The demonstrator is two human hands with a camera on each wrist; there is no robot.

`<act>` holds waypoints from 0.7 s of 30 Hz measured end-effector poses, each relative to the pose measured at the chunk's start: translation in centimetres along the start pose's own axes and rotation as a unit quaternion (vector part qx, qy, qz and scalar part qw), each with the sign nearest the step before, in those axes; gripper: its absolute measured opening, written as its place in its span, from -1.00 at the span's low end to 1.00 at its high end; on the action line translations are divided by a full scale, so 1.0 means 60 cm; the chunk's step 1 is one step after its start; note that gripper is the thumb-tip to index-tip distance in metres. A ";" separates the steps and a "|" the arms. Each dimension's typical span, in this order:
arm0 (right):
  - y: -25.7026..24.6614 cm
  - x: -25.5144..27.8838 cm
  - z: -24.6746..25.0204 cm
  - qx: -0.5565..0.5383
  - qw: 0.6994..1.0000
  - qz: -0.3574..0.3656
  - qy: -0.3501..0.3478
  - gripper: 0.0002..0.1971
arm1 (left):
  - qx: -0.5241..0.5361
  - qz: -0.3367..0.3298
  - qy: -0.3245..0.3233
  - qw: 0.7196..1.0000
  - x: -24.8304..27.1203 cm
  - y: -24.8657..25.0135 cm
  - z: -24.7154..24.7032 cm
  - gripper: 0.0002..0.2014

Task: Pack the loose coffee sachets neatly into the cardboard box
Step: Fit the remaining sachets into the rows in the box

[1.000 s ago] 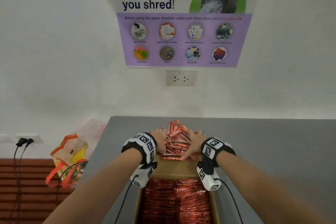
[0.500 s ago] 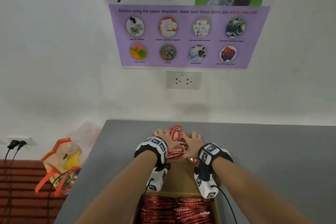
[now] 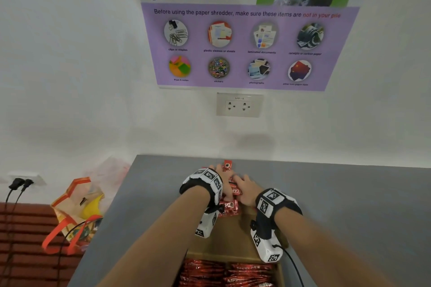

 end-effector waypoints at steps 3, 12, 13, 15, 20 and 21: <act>-0.004 0.000 0.002 0.009 1.000 0.010 -0.002 -0.46 | -0.019 0.002 0.013 1.000 -0.006 0.002 -0.007 -0.14; -0.024 0.019 0.032 -0.007 0.999 0.030 -0.012 -0.55 | 0.039 -0.015 0.086 0.995 -0.006 -0.007 -0.007 -0.30; -0.025 0.025 0.035 -0.014 0.999 0.034 -0.011 -0.57 | 0.055 -0.023 0.095 0.994 -0.002 -0.010 -0.007 -0.34; -0.026 0.036 0.038 -0.035 0.998 0.044 -0.010 -0.58 | 0.079 -0.028 0.107 0.991 0.009 -0.013 -0.006 -0.37; -0.046 0.080 0.048 -0.079 0.994 0.079 0.006 -0.59 | 0.165 -0.043 0.154 0.973 0.059 -0.021 0.008 -0.49; -0.052 0.091 0.051 -0.076 0.993 0.087 0.011 -0.60 | 0.185 -0.049 0.161 0.968 0.071 -0.025 0.011 -0.53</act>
Point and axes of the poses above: each hand's wrist, its own x-axis away from the middle knuckle, its own z-axis out of the back of the hand, y = z × x, the point moved 3 cm from there along -x, towards the middle knuckle, and after that the axes turned 14 degrees about -x, right-handed, at the moved point
